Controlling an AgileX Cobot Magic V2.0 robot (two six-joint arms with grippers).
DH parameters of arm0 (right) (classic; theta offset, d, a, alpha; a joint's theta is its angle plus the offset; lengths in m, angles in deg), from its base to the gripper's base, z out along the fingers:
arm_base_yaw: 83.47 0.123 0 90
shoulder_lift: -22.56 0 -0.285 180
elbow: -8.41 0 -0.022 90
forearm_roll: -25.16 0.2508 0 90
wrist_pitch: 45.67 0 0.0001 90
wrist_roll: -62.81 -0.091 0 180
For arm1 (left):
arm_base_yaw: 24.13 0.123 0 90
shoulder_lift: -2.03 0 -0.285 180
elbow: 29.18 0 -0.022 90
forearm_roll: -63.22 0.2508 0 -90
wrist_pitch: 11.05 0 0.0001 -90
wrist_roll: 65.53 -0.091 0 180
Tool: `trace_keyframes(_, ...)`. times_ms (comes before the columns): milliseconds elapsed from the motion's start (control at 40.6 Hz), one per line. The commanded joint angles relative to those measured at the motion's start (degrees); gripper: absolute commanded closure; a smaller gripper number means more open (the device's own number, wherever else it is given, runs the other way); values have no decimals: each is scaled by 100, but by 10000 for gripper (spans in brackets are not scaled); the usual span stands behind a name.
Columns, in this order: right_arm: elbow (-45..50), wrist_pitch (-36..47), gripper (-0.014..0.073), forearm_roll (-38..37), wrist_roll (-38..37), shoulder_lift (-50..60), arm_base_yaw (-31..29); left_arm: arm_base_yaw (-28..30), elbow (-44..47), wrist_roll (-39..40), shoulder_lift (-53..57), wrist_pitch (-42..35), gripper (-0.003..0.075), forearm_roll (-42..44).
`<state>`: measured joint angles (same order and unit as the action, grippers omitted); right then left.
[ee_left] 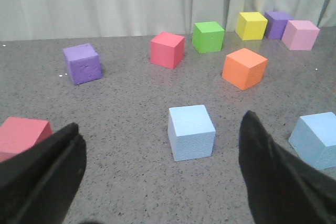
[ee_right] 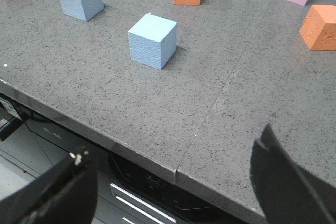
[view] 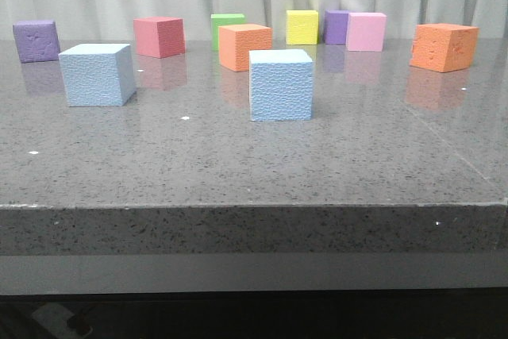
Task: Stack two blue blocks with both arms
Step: 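Withdraw the right gripper upward away from the placed cube, then lower the left gripper onto the other light blue cube and grasp it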
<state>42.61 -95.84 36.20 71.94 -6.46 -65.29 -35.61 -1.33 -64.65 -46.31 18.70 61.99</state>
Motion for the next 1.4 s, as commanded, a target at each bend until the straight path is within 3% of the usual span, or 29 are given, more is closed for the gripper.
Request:
trace_keyframes(0, -129, 386, -10, 79, 34, -46, -41, -172, -531, -28, -628, -394, 135, -47)
trace_keyframes(345, -129, 386, -10, 79, 34, -46, -41, -765, -1954, -38, -2710, -299, 134, -31)
trace_keyframes(616, -129, 386, -10, 79, 34, -46, -41, -744, -3459, 67, -4382, 1366, 129, 122)
trace_keyframes(764, -129, 386, -10, 79, 34, -46, -41, -744, -4077, 461, -5114, 1711, 130, 122)
trace_keyframes(961, -129, 386, -10, 79, 34, -46, -41, -681, -4536, 800, -5801, 2025, 130, 122)
trace_keyframes(1379, -129, 386, -10, 79, 34, -46, -41, -681, -4560, 1384, -6613, 1940, 132, 572)
